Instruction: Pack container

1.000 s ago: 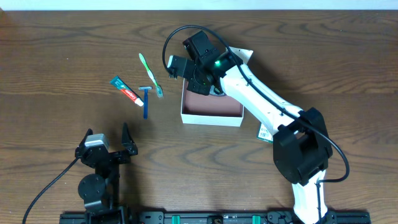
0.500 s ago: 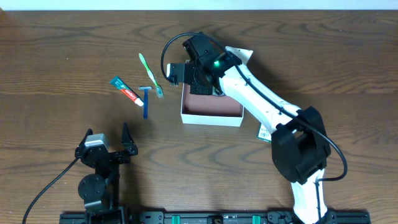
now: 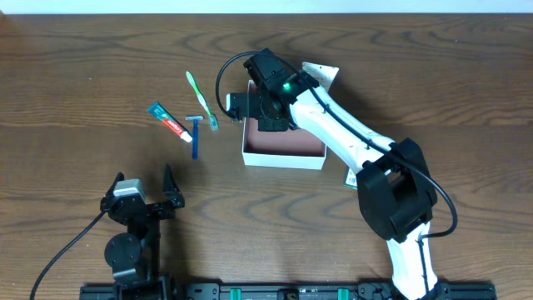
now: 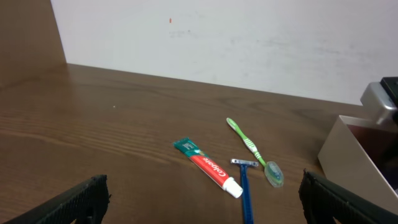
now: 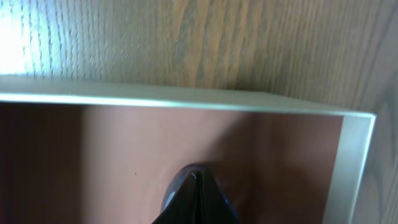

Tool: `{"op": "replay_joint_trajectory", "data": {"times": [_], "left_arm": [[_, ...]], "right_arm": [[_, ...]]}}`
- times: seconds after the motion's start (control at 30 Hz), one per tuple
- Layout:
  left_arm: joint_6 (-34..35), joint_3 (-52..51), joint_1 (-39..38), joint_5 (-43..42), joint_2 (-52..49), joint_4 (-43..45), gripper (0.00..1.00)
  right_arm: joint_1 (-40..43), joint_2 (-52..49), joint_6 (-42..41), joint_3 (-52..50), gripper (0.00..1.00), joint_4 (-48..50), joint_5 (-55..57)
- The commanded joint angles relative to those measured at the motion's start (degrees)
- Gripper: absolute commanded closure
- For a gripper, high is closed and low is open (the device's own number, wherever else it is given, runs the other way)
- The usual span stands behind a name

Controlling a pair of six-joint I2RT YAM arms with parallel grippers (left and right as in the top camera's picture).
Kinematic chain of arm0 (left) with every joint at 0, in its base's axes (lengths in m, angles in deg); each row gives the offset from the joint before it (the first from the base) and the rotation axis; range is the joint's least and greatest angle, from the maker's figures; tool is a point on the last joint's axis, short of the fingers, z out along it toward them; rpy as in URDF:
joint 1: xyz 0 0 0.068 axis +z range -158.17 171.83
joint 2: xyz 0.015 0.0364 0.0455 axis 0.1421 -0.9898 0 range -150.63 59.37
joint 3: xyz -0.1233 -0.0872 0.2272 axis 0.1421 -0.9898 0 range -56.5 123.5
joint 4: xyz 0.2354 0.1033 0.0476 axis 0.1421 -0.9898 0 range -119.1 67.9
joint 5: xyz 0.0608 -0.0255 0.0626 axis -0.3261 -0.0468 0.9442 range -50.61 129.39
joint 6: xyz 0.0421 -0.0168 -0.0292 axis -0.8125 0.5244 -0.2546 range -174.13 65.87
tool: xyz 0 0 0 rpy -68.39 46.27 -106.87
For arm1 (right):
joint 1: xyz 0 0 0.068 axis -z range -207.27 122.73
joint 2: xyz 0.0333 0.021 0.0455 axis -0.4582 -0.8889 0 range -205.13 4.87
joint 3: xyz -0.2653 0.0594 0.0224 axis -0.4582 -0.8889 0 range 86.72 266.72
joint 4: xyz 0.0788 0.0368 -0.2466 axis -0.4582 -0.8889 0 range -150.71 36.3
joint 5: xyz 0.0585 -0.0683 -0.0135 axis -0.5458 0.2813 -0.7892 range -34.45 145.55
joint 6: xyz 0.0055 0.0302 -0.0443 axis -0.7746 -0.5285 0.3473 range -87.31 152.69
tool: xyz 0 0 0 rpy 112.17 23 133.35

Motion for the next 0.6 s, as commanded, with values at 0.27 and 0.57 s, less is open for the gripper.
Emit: {"op": "replay_joint_trajectory", "data": {"times": [0.27,0.57], "left_arm": [[-1.01,-0.9,0.35,-0.61,0.35,-2.16,0.02],[-1.01,-0.9,0.35,-0.63,0.35,-2.16,0.02]], "right_arm": [[2.58,-0.66,0.63,0.66,0.99,-5.01,2.6],[3.8,-0.66,0.2,0.66,0.99,-8.59,2.56]]}}
